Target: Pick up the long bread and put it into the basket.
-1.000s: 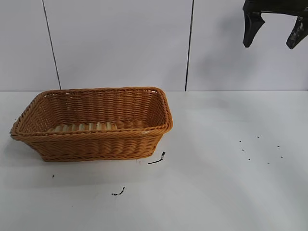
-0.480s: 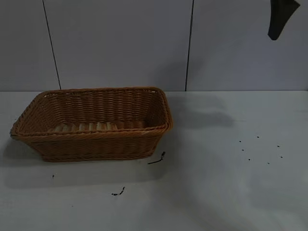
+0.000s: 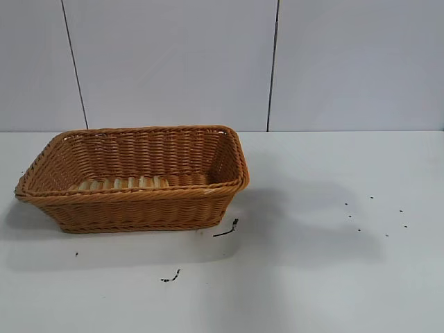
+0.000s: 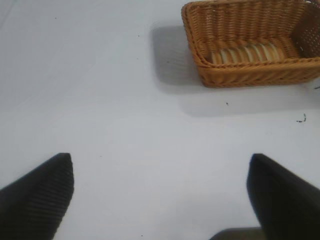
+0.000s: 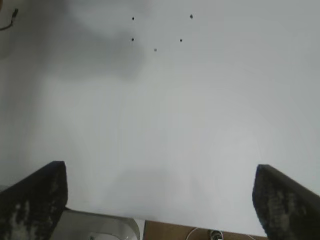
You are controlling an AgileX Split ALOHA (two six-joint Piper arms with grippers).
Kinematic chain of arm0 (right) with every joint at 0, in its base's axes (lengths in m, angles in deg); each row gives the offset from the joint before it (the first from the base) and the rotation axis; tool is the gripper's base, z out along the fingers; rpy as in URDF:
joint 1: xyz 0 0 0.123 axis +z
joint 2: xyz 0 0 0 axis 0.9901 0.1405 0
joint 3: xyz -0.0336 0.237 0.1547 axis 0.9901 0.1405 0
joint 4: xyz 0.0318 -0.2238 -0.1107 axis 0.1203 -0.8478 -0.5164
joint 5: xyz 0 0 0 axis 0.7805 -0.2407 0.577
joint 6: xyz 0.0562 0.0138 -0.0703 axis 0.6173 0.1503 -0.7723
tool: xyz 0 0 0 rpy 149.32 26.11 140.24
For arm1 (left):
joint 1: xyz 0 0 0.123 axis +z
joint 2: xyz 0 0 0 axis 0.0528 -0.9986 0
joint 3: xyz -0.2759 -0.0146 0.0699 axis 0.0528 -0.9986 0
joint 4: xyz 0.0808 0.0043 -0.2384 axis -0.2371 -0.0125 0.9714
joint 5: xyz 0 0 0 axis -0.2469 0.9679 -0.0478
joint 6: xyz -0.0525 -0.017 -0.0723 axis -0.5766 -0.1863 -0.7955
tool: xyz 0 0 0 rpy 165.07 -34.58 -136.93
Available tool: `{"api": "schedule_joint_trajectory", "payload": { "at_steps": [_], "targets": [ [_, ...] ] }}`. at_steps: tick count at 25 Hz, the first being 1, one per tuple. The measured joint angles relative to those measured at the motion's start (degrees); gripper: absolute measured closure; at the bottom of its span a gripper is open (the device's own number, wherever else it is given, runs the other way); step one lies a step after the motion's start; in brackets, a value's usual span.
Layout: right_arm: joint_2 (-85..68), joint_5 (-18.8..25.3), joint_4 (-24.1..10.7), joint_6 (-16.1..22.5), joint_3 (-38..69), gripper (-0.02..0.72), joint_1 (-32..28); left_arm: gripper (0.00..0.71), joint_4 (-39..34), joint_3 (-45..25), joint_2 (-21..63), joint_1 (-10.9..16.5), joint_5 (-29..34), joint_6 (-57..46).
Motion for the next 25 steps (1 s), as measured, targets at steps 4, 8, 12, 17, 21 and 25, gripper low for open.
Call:
{"api": "schedule_joint_trajectory", "payload": {
  "at_steps": [4,8,12,17,21,25],
  "targets": [
    [-11.23,-3.48,-0.06,-0.04,7.75,0.014,0.00,0.017,0.00,0.00,0.00,0.00,0.00,0.00],
    [-22.69,-5.23,-0.06,-0.04,13.98,0.014,0.00,0.017,0.00,0.00,0.00,0.00,0.00,0.00],
    [-32.66,-5.02,-0.06,-0.04,19.30,0.014,0.00,0.017,0.00,0.00,0.00,0.00,0.00,0.00],
    [-41.42,-5.23,-0.23,-0.04,19.73,0.014,0.00,0.017,0.00,0.00,0.00,0.00,0.00,0.00],
    [-45.25,-5.23,-0.23,-0.04,19.73,0.014,0.00,0.017,0.00,0.00,0.00,0.00,0.00,0.00],
    [-45.90,-6.20,-0.23,-0.04,20.04,0.014,0.00,0.017,0.00,0.00,0.00,0.00,0.00,0.00]
  ]
}}
